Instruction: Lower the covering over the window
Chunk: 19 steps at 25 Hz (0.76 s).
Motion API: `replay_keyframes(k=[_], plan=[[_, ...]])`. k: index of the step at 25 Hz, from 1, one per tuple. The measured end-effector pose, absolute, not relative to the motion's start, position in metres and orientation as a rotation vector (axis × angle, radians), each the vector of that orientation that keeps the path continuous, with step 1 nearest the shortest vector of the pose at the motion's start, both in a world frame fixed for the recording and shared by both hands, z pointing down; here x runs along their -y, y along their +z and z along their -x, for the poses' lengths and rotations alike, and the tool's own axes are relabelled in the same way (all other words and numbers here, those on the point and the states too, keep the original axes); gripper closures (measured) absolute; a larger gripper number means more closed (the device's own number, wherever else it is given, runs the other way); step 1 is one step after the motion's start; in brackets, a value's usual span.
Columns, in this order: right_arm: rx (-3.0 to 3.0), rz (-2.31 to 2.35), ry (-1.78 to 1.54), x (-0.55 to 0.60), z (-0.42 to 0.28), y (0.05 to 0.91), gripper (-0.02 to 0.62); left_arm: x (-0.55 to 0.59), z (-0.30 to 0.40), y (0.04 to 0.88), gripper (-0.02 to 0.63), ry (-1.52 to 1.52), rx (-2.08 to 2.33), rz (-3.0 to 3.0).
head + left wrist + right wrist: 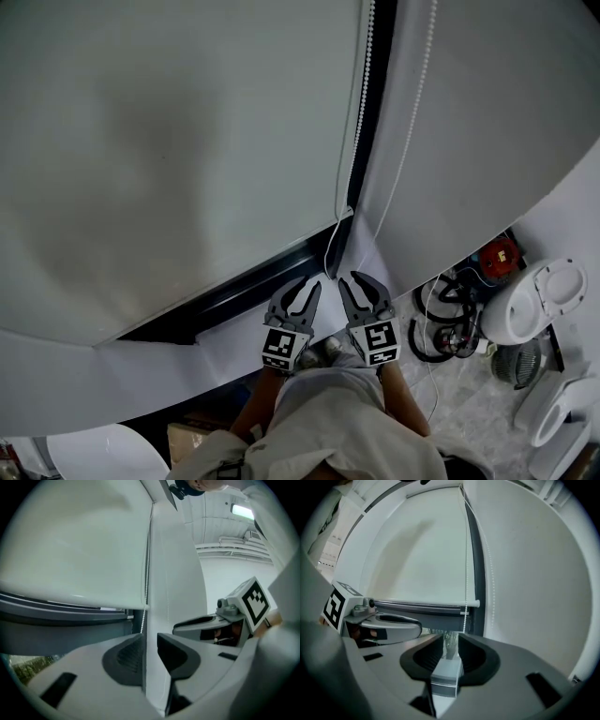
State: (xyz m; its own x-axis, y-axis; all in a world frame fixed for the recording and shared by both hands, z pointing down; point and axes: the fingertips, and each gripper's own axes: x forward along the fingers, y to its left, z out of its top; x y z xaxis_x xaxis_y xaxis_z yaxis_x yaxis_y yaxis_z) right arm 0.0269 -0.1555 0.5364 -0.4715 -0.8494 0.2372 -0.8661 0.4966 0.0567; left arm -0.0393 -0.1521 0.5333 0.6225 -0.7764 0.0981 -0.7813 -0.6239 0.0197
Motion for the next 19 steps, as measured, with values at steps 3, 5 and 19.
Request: replay_keyframes(k=[3, 5, 19], plan=[[2.512, -1.481, 0.083, 0.154, -0.027, 0.528, 0.509, 0.152, 0.04, 0.526, 0.52, 0.118, 1.338, -2.789], [2.511, -1.489, 0.066, 0.154, -0.027, 0.522, 0.509, 0.152, 0.04, 0.521, 0.52, 0.112, 1.335, -2.798], [2.509, -1.54, -0.016, 0.15, -0.035, 0.491, 0.509, 0.15, 0.034, 0.496, 0.52, 0.081, 1.311, -2.855]])
